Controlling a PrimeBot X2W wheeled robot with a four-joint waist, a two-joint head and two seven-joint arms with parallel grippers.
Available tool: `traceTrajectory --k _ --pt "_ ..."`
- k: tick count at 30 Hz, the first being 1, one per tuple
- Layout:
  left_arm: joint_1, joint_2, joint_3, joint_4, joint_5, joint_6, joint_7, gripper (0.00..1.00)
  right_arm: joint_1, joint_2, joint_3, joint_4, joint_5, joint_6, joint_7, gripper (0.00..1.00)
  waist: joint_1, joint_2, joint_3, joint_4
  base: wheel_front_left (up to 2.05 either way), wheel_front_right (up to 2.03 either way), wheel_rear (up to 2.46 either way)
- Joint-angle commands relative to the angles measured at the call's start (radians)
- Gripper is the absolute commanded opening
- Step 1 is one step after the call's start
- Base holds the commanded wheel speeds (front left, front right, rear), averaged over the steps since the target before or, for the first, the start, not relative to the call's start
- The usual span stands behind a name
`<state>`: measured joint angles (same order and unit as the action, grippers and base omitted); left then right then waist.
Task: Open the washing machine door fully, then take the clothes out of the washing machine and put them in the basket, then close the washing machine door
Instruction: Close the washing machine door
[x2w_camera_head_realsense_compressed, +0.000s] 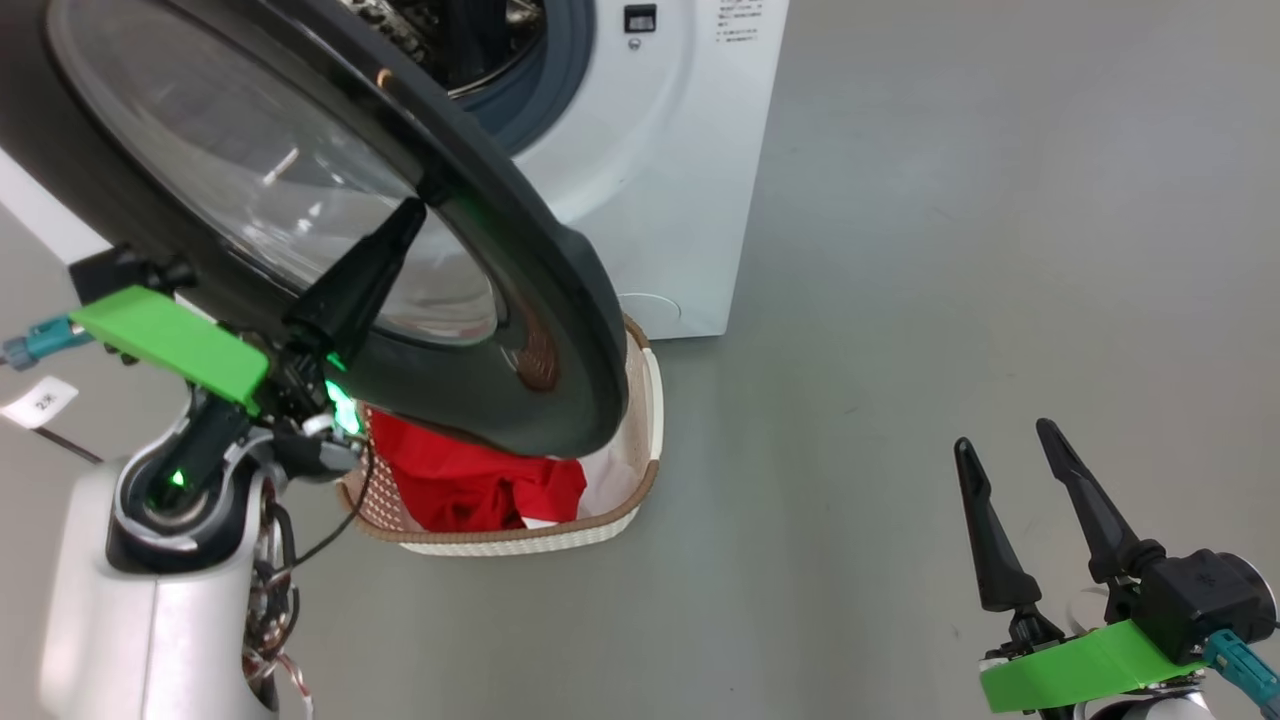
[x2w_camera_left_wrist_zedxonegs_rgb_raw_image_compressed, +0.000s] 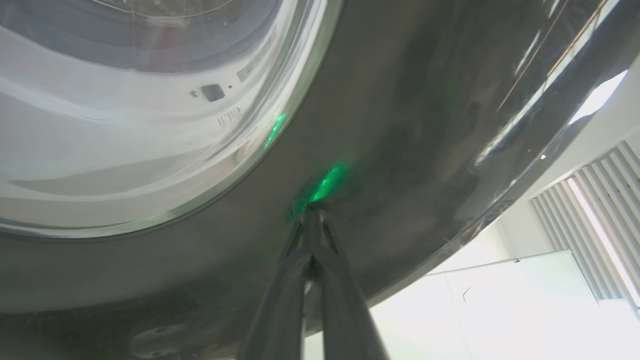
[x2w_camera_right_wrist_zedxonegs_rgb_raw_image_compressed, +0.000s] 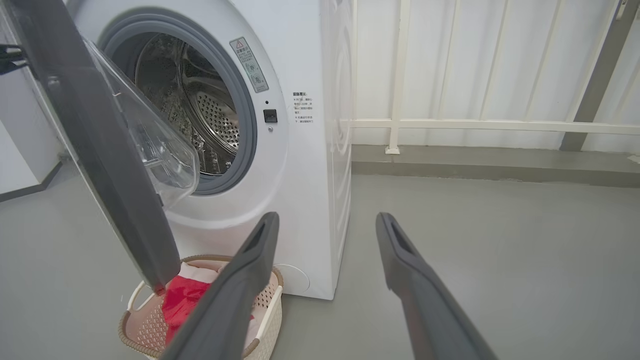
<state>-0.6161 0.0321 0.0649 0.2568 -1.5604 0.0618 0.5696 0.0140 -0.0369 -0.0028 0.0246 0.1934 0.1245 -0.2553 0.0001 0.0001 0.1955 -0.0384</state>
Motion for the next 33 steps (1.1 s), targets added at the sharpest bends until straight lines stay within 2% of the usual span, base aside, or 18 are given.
traceTrajectory --k 1,6,19,33 --pt "-0.043 0.018 0.021 -0.017 -0.009 -0.010 -0.010 0.00 -0.037 -0.013 0.026 -0.023 0.005 0.006 -0.006 1.00 -0.0001 -0.0001 0.010 -0.012 0.00 0.00 0.00" --pt "-0.078 0.018 0.000 0.015 -0.005 -0.027 -0.019 0.00 -0.043 -0.013 0.030 -0.021 0.005 0.006 -0.006 1.00 -0.0001 -0.0001 0.025 -0.033 0.00 0.00 0.00" --pt "-0.177 0.018 -0.032 0.153 0.032 -0.067 -0.155 0.00 -0.052 -0.013 0.037 -0.022 -0.003 0.006 -0.006 1.00 -0.0001 -0.0001 0.055 -0.077 0.00 0.00 0.00" --pt "-0.342 0.020 -0.034 0.301 0.012 -0.113 -0.197 0.00 -0.076 -0.013 0.050 -0.026 0.002 0.006 -0.006 1.00 -0.0001 -0.0001 0.107 -0.113 0.00 0.00 0.00"
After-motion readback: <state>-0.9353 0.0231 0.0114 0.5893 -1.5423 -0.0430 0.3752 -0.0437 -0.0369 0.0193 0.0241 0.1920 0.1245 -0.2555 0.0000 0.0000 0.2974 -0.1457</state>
